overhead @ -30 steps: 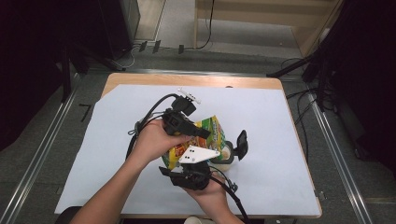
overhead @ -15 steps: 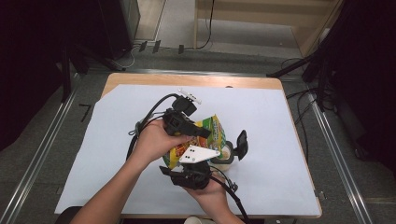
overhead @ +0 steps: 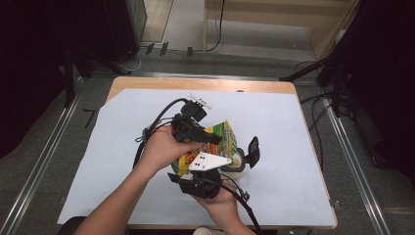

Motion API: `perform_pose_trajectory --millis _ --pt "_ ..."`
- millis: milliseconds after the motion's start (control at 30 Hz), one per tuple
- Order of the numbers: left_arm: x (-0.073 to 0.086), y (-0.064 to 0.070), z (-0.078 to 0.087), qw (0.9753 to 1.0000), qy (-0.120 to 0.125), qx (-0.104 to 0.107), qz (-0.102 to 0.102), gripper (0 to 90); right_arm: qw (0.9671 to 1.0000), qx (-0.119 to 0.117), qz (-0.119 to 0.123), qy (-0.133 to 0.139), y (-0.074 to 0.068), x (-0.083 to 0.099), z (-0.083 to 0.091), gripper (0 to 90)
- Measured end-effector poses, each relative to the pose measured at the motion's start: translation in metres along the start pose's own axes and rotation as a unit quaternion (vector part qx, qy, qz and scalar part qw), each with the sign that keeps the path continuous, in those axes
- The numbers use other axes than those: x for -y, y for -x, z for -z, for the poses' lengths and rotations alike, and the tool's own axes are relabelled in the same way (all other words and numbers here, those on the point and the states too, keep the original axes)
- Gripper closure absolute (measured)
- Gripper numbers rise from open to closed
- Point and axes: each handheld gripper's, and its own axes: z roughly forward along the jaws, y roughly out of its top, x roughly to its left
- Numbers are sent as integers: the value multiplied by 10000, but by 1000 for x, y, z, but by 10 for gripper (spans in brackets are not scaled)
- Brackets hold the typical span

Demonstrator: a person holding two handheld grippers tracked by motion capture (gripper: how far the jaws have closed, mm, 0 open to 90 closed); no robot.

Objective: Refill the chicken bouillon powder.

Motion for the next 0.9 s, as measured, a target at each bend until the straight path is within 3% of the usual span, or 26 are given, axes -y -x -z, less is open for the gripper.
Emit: perform_pose_trajectory --millis 200,300,367,900 --pt "0 0 0 10000 -6 -46 0 802 10000 -6 50 -7 -1 0 0 645" --pt "0 0 0 10000 -4 -34 -3 808 9997 57 223 -15 -4 0 -1 638" --pt "0 0 0 10000 1 -34 -19 807 9998 75 193 -24 -4 0 -1 676" --pt "-2 6 1 9999 136 -30 -3 777 9999 75 -105 92 3 2 -1 686"
